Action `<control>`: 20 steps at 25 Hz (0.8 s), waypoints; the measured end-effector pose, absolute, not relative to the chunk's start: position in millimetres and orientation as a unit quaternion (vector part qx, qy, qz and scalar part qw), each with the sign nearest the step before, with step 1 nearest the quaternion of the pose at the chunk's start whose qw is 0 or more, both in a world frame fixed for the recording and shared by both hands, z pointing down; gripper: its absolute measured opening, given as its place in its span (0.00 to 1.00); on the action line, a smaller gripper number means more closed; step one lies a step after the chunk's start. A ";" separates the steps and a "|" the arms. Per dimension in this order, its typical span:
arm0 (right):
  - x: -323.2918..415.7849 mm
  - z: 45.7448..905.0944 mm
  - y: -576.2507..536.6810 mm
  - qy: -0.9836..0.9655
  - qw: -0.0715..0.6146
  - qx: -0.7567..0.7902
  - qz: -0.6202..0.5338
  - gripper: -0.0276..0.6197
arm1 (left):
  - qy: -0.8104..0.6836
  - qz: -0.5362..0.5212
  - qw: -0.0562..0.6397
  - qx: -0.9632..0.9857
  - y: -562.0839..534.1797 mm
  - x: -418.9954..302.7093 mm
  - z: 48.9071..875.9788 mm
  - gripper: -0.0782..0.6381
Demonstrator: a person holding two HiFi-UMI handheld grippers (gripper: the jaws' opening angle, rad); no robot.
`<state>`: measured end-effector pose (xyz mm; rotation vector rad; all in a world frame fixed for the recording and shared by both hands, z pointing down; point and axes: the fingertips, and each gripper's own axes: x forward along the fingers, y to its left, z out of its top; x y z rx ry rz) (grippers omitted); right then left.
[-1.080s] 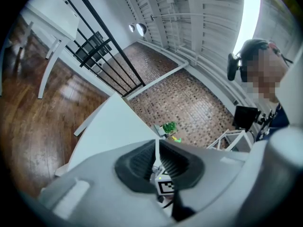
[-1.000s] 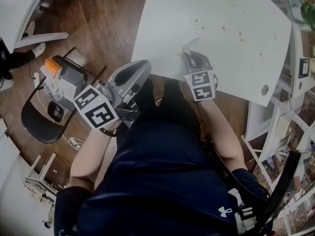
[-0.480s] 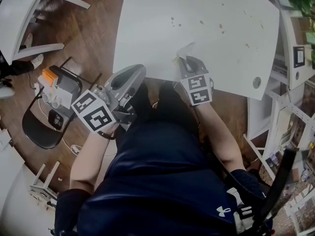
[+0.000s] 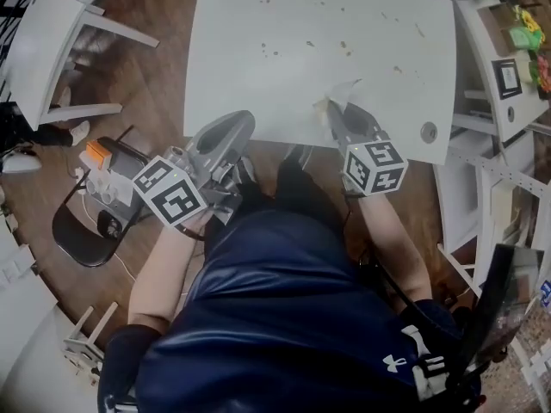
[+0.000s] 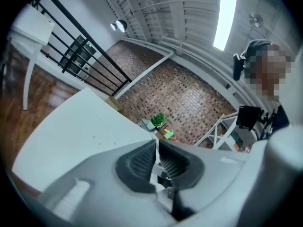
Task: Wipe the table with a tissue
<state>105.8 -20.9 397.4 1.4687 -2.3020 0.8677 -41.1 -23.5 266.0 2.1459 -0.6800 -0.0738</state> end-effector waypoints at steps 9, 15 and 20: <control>81.3 363.0 22.4 -0.793 0.106 0.530 0.280 0.07 | -0.268 -0.048 0.419 0.866 23.0 -83.0 260.4 0.13; 43.9 311.9 65.9 -0.796 0.079 0.552 0.235 0.07 | -0.246 -0.054 0.403 0.880 69.5 -121.9 251.2 0.13; 48.1 263.9 116.9 -0.771 0.056 0.607 0.183 0.07 | -0.208 -0.052 0.406 0.889 107.4 -129.8 249.1 0.13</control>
